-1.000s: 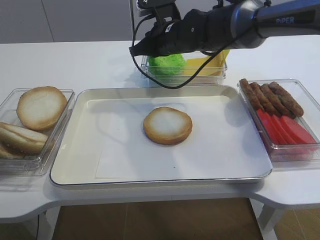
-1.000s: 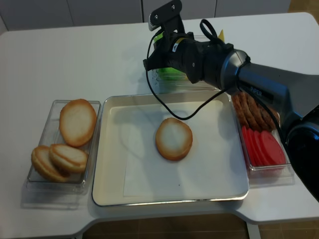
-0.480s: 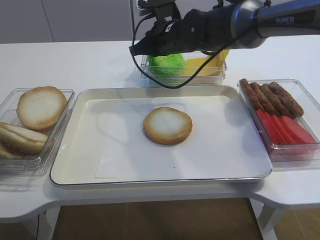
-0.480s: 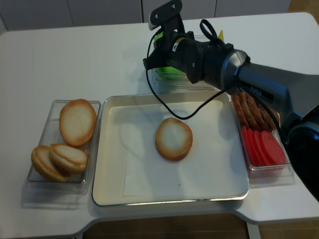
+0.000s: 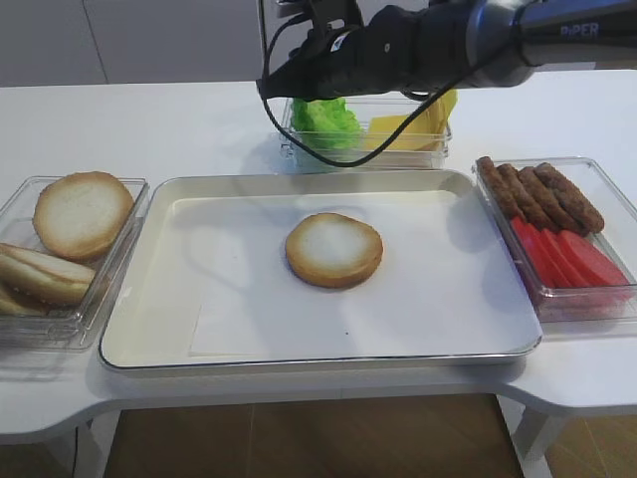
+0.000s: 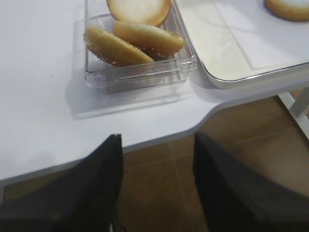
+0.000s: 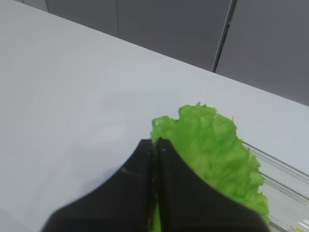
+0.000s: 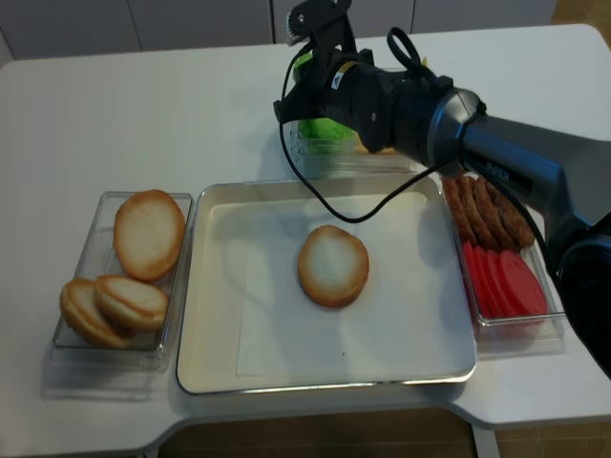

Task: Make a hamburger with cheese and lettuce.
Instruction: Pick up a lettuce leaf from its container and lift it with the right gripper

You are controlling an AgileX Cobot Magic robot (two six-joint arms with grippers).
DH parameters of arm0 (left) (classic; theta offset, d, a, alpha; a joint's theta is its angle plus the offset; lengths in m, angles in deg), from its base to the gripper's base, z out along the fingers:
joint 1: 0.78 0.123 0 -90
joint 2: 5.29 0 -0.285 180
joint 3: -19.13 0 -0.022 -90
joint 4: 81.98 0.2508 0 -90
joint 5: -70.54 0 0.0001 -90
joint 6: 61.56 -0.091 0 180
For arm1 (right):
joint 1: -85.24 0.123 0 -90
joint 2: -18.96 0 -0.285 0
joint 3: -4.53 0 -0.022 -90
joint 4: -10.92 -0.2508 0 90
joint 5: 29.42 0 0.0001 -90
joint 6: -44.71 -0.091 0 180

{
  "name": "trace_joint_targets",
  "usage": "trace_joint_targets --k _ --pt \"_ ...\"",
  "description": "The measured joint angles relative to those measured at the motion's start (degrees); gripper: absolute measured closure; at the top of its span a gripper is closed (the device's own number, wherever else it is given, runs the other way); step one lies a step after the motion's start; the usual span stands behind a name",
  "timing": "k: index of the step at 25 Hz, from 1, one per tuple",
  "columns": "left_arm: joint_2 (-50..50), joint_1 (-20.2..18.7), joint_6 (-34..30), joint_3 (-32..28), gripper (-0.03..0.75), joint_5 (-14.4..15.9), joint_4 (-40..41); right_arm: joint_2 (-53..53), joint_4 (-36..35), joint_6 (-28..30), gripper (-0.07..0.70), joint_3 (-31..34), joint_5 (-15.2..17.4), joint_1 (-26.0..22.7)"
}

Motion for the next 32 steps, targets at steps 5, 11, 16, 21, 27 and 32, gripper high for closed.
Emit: trace_joint_targets --k 5,11,16,21,27,32 --pt "0.00 0.00 0.00 0.00 0.365 0.00 0.00 0.00 -0.02 0.00 0.623 0.00 0.00 0.00" --pt "0.00 0.00 0.00 0.00 0.365 0.00 0.00 0.00 -0.13 0.00 0.617 0.00 0.00 0.00" --pt "0.00 0.00 0.00 0.00 0.365 0.00 0.00 0.00 -0.13 0.00 0.614 0.00 0.00 0.00" --pt "0.00 0.00 0.00 0.00 0.365 0.00 0.00 0.10 -0.13 0.00 0.582 0.00 -0.09 0.00" --pt "0.00 0.00 0.00 0.00 0.365 0.00 0.00 0.10 -0.13 0.22 0.553 0.00 -0.09 0.00" --pt "0.00 0.00 0.00 0.00 0.365 0.00 0.00 0.10 -0.13 0.33 0.577 0.00 -0.09 0.00"
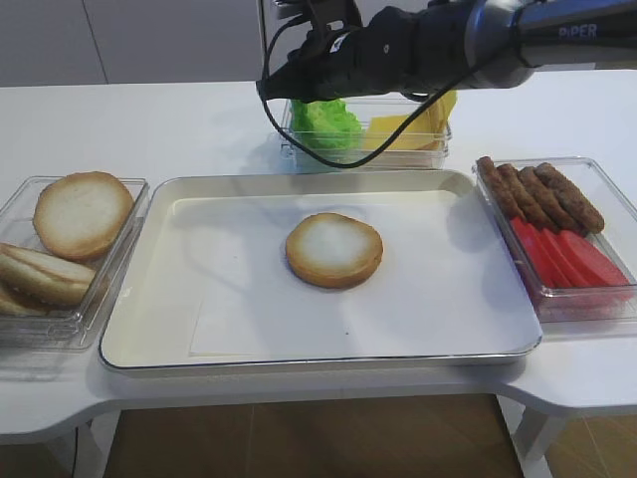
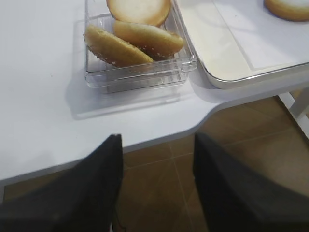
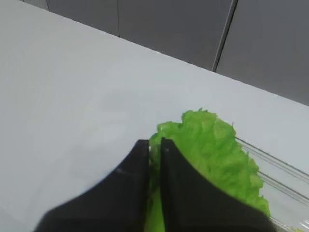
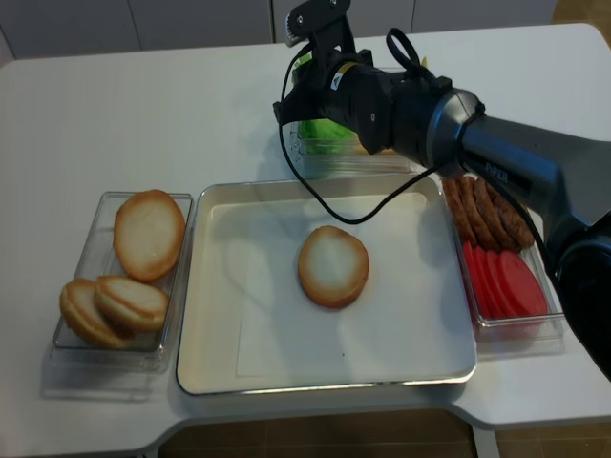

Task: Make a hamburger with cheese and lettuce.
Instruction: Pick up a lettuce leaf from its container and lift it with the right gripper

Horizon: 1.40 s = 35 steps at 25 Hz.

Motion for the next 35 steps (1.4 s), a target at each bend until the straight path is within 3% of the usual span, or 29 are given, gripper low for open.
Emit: trace_joint_targets --k 5,30,35 --pt "0.00 0.00 0.00 0.00 0.368 0.00 0.00 0.00 0.00 0.00 0.623 0.00 0.00 0.00" --pt "0.00 0.00 0.00 0.00 0.373 0.00 0.00 -1.83 -0.33 3.74 0.626 0.00 -0.13 0.00" --pt "0.00 0.00 0.00 0.00 0.373 0.00 0.00 -4.24 -0.45 3.85 0.626 0.00 3.23 0.00"
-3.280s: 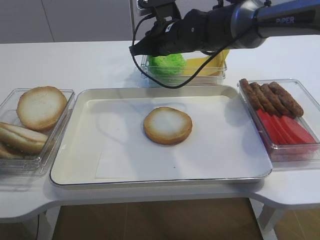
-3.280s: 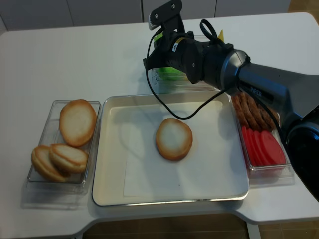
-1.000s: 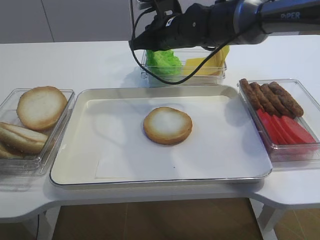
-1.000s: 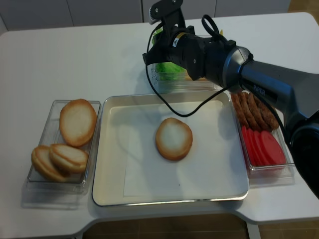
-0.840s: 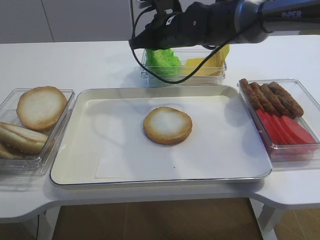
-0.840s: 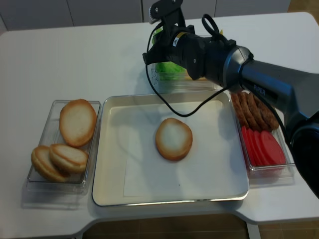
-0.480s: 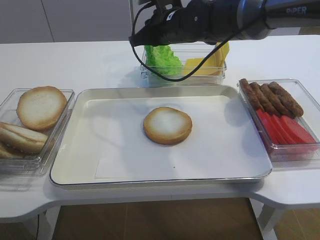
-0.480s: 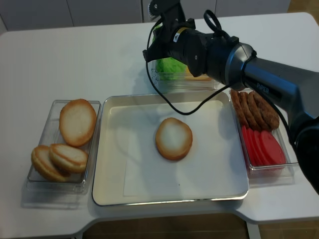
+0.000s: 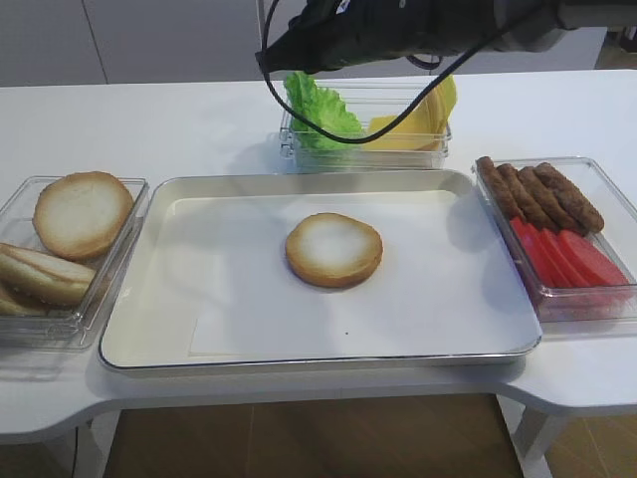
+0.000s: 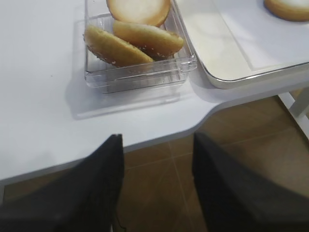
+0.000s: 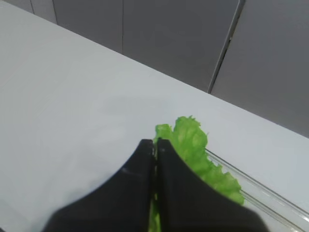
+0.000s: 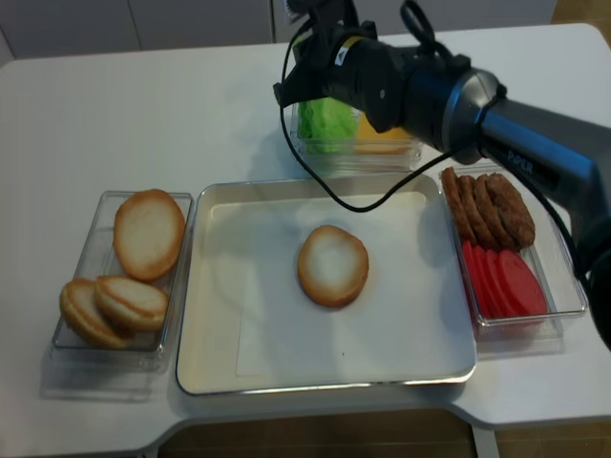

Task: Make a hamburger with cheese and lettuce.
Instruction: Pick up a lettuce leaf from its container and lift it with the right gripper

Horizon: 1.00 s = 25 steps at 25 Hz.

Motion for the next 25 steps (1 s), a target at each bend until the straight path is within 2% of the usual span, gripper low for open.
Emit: trace_joint_targets --k 12,19,22,25 --pt "0.00 0.00 0.00 0.00 0.373 0.00 0.00 -5.44 0.54 0.04 0.627 0.00 7.76 0.00" --pt "0.00 0.00 0.00 0.00 0.373 0.00 0.00 -10.04 1.46 0.04 0.627 0.00 10.87 0.00" --pt "0.00 0.00 0.00 0.00 0.373 0.00 0.00 -12.91 3.16 0.04 0.627 0.00 13.92 0.00" --pt "0.00 0.00 0.00 0.00 0.373 0.00 0.00 -15.54 5.87 -2.07 0.627 0.00 18.40 0.00"
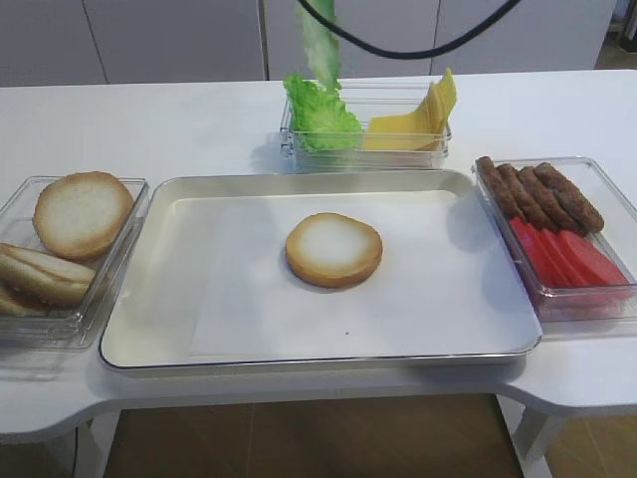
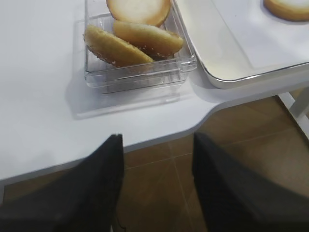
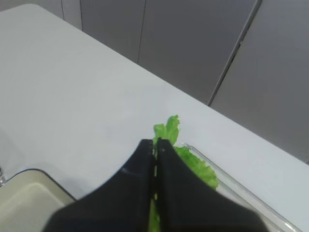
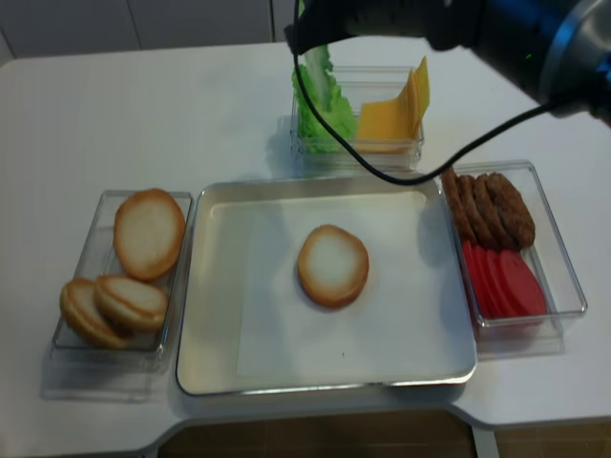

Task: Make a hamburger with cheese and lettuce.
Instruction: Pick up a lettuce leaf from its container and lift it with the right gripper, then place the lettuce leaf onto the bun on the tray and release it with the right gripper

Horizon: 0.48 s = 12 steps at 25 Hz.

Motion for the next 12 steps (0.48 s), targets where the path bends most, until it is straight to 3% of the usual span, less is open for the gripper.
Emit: trace_joint_targets --k 6,12 --pt "0.00 0.00 0.00 0.00 0.373 0.00 0.00 -6.09 9.75 -12.63 0.627 0.00 12.14 0.00" --pt "0.00 0.00 0.00 0.00 0.373 0.00 0.00 -11.28 11.23 -14.83 0.627 0.00 23.94 0.00"
